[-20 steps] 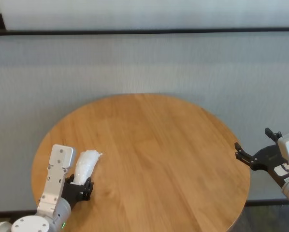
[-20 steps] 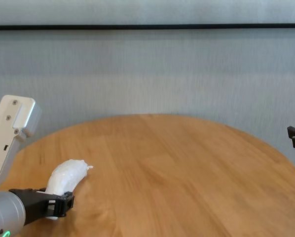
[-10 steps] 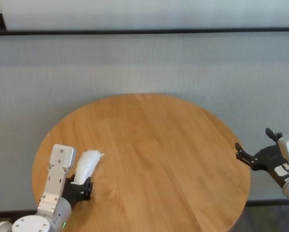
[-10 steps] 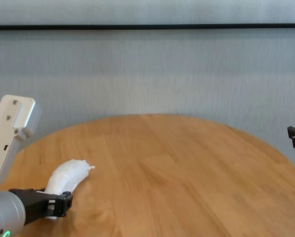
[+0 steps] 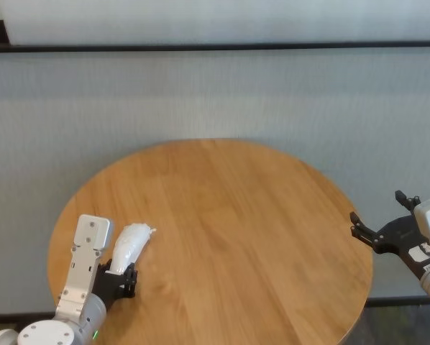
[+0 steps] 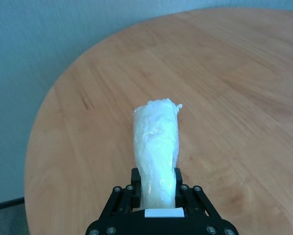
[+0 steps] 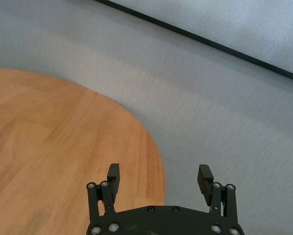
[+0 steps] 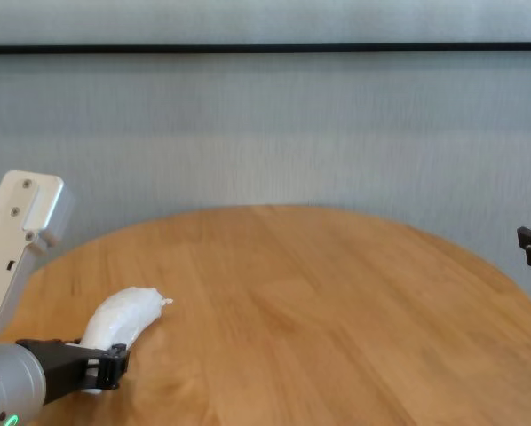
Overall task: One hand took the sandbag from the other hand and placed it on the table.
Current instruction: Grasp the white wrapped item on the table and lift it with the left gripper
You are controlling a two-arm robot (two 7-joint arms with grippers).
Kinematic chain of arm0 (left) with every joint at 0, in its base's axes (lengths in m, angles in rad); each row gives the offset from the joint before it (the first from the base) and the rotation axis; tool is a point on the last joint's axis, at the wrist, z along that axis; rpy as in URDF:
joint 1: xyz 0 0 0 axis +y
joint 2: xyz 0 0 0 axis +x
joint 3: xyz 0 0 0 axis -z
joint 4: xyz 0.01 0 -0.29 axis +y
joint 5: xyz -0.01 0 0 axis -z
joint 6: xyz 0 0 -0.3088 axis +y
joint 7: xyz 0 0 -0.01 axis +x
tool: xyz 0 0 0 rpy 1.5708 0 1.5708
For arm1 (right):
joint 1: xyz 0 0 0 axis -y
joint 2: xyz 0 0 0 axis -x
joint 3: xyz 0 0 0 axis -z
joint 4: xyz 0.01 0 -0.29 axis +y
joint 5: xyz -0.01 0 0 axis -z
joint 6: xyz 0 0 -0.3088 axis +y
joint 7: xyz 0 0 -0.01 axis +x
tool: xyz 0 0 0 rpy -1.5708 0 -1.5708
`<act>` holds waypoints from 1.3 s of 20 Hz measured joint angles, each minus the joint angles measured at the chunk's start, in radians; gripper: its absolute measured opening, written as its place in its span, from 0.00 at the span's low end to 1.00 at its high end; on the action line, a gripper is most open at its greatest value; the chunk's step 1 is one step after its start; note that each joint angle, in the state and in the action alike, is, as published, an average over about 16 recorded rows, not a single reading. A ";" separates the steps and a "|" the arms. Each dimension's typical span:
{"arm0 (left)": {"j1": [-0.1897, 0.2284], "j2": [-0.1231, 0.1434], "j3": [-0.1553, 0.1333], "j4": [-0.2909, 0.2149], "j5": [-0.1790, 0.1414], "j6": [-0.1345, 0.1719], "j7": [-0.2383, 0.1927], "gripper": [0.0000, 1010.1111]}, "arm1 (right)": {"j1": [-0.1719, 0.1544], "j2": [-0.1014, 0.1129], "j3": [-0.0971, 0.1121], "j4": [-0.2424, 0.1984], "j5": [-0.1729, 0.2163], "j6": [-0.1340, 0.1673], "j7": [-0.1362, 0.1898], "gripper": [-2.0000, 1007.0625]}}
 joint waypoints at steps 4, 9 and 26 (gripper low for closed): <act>0.000 0.000 0.000 0.000 0.000 0.000 0.000 0.38 | 0.000 0.000 0.000 0.000 0.000 0.000 0.000 0.99; 0.000 0.000 0.000 0.000 0.000 0.000 0.000 0.38 | 0.000 0.000 0.000 0.000 0.000 0.000 0.000 0.99; 0.001 0.000 0.000 -0.001 0.001 0.000 0.000 0.38 | 0.000 0.000 0.000 0.000 0.000 0.000 0.000 0.99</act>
